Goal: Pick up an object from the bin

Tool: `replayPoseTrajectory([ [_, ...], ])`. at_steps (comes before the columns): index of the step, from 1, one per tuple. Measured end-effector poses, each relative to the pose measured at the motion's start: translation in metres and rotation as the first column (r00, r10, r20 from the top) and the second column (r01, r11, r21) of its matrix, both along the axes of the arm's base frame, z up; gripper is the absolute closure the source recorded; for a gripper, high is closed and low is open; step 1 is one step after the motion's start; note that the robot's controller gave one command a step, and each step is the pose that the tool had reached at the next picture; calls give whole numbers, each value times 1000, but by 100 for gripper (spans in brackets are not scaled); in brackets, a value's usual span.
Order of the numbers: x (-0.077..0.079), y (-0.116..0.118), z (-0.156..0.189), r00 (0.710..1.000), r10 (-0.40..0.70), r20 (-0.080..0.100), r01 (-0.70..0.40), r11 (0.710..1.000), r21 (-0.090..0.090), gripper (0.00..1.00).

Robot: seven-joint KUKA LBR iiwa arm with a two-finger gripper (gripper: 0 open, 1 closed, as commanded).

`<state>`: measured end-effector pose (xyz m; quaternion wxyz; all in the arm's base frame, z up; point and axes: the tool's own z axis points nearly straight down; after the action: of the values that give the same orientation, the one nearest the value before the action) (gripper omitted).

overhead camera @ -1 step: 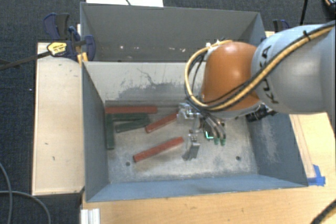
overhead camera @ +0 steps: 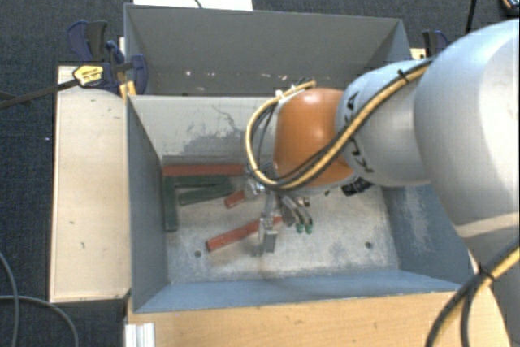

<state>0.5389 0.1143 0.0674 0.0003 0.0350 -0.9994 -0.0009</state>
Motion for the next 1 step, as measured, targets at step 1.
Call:
replayPoseTrajectory([
  [1, 2, -2, 4, 1000, -1, 6, 1, 1000, 0, 100],
])
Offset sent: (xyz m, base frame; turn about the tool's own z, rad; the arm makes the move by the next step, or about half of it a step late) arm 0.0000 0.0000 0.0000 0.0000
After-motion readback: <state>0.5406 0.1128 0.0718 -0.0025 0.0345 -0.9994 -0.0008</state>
